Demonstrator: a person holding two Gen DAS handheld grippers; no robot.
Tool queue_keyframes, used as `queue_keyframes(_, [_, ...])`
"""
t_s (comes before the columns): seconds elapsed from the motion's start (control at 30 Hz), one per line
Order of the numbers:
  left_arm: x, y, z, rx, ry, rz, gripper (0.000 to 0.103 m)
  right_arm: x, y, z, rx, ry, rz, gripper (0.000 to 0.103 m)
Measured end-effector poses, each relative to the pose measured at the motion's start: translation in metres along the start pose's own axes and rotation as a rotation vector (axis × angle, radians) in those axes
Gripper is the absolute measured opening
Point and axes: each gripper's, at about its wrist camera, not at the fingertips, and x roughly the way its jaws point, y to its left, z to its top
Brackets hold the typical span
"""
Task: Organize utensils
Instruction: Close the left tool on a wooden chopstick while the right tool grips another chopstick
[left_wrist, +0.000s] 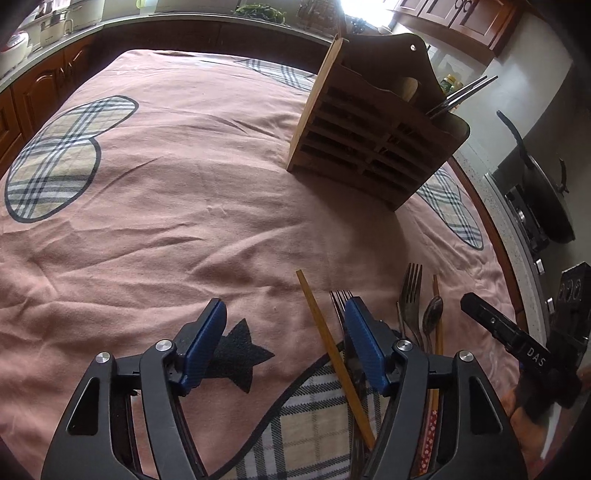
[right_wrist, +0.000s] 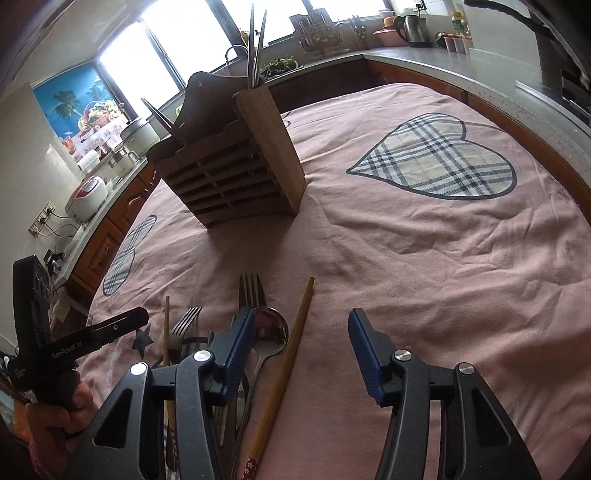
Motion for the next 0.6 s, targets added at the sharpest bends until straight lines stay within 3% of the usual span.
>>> queue_keyframes(0.17, [0.019, -0.006, 0.009, 0.028, 0.057, 0.004, 0.050, 0.025, 0.001, 0.014, -0.032, 0.057, -0.008, 0.046])
queue_keyframes(0.33, [0.027, -0.016, 0.009, 0.083, 0.057, 0.044, 0.047, 0.044, 0.002, 0.018, -0.059, 0.101, -0.036, 0.037])
queue_keyframes(0.4, [0.029, -0.019, 0.009, 0.106, 0.049, 0.071, 0.038, 0.047, 0.007, 0.018, -0.088, 0.107, -0.054, 0.035])
queue_keyframes(0.47, [0.031, -0.023, 0.010, 0.138, 0.049, 0.091, 0.020, 0.049, 0.012, 0.017, -0.118, 0.107, -0.085, 0.026])
queue_keyframes(0.53, [0.034, -0.024, 0.012, 0.150, 0.052, 0.088, 0.014, 0.051, 0.011, 0.018, -0.128, 0.107, -0.104, 0.013])
queue_keyframes(0.6, [0.035, -0.025, 0.013, 0.161, 0.051, 0.083, 0.012, 0.051, 0.007, 0.019, -0.119, 0.106, -0.105, 0.010])
